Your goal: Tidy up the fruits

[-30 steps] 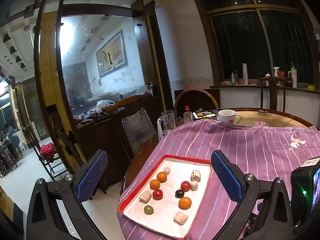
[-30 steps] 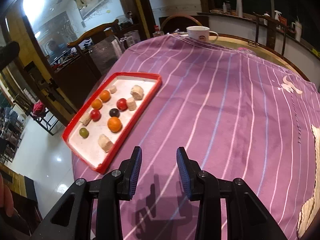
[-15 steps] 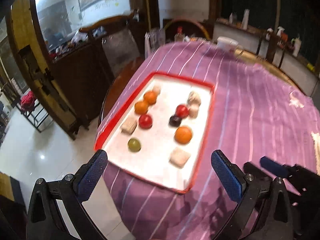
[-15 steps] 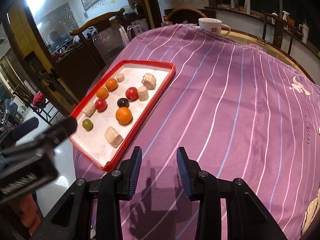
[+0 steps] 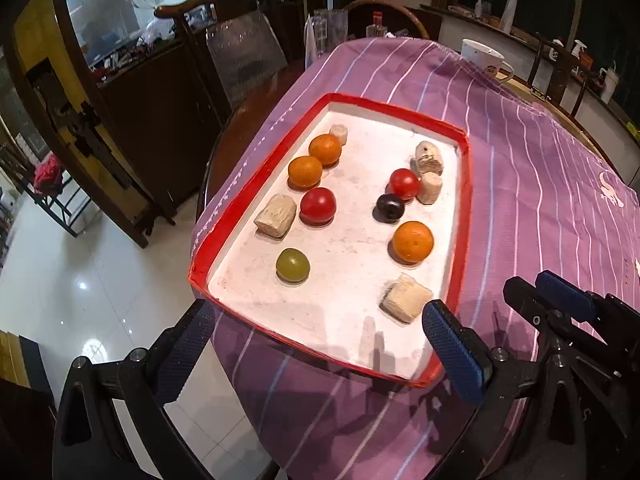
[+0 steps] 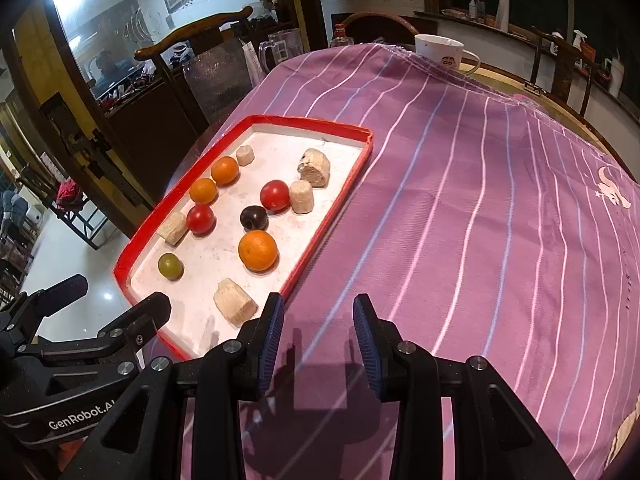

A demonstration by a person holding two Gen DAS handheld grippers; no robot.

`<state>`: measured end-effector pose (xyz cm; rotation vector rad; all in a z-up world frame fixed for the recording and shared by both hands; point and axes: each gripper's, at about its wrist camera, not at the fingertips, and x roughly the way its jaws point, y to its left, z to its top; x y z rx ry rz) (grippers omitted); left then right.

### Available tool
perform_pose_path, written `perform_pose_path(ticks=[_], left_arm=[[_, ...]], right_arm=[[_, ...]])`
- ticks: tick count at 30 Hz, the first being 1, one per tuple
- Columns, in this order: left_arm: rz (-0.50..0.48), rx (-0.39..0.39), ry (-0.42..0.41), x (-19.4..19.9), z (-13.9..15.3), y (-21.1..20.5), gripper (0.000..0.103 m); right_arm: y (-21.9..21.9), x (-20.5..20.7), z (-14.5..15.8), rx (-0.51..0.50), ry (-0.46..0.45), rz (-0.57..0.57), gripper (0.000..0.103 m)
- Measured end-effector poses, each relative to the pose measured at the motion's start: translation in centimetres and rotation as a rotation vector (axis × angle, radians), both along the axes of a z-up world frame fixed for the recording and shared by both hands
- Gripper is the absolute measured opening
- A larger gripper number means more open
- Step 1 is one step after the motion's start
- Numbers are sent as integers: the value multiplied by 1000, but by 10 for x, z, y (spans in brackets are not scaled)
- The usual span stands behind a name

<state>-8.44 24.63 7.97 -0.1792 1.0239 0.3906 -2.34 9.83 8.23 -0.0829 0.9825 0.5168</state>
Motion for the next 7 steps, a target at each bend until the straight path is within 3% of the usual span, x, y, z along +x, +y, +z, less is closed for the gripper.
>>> perform_pose_path(ticks=[7], left_arm=[[-31, -20, 24, 14, -3, 7, 103]], right_arm=[[3, 7, -8, 1, 27, -24, 40]])
